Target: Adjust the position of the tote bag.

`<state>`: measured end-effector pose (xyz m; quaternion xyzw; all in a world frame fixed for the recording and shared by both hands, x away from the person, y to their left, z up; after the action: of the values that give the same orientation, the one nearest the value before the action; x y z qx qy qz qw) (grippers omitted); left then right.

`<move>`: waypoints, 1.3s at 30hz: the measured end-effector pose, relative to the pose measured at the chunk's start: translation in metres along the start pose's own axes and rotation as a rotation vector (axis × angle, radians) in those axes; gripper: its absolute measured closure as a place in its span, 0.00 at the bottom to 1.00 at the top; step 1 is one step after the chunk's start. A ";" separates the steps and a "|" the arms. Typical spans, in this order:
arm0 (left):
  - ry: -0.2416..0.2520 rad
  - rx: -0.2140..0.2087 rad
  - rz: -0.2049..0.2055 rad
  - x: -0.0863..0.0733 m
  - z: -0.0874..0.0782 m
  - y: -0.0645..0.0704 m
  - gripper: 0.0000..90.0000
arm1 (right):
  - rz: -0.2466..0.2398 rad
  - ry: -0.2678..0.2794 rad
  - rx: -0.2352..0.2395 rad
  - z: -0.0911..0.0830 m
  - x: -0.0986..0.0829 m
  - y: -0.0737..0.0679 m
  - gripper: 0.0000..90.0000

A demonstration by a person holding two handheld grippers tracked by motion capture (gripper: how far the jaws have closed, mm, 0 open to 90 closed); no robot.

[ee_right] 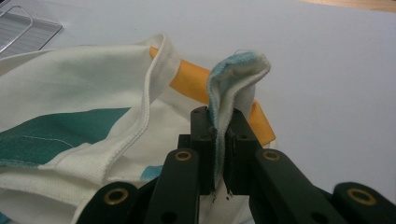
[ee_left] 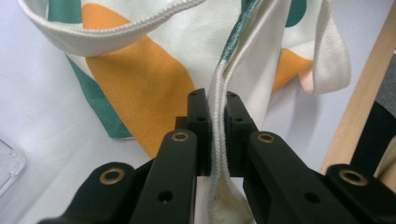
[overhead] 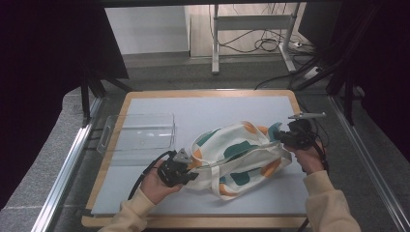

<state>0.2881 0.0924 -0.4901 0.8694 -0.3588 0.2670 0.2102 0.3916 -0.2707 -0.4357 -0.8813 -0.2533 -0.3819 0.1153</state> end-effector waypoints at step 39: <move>0.010 0.060 -0.017 0.021 0.016 -0.022 0.94 | 0.085 0.061 -0.018 -0.030 -0.049 -0.004 0.90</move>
<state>0.3219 0.0876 -0.4931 0.8769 -0.3421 0.2804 0.1879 0.3431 -0.2965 -0.4512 -0.8802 -0.2087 -0.4057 0.1308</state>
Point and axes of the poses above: each handheld gripper's, and its own axes: z roughly forward along the jaws, x roughly out of its top, y roughly to its right, the point moved 2 cm from there along z, roughly forward along the jaws, and after that the axes turned 6 degrees about -z, right-handed, at the moved point
